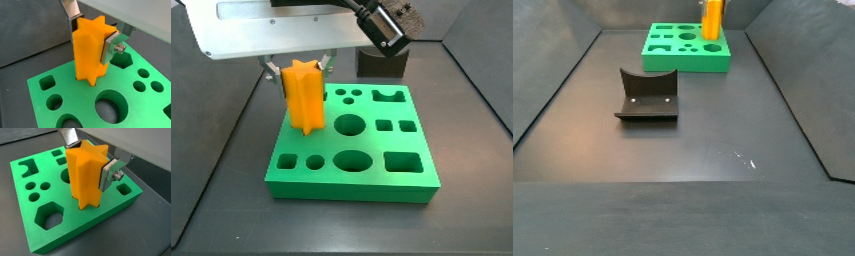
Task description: Insert the star object.
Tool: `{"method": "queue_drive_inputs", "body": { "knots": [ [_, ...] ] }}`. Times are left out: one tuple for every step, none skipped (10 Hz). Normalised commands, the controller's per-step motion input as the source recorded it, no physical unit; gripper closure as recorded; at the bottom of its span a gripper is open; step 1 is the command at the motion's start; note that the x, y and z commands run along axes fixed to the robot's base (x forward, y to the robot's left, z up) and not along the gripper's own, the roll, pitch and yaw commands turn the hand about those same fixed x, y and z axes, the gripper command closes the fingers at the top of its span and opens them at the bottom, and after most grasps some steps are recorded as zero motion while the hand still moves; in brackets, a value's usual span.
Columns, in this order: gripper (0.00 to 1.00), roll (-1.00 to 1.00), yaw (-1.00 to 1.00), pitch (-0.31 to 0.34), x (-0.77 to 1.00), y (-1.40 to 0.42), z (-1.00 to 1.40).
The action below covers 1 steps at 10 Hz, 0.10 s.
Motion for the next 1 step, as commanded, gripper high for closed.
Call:
{"method": "queue_drive_inputs", "body": {
  "knots": [
    [1.00,0.03,0.00,0.000,0.00,0.00,0.00]
  ]
}}
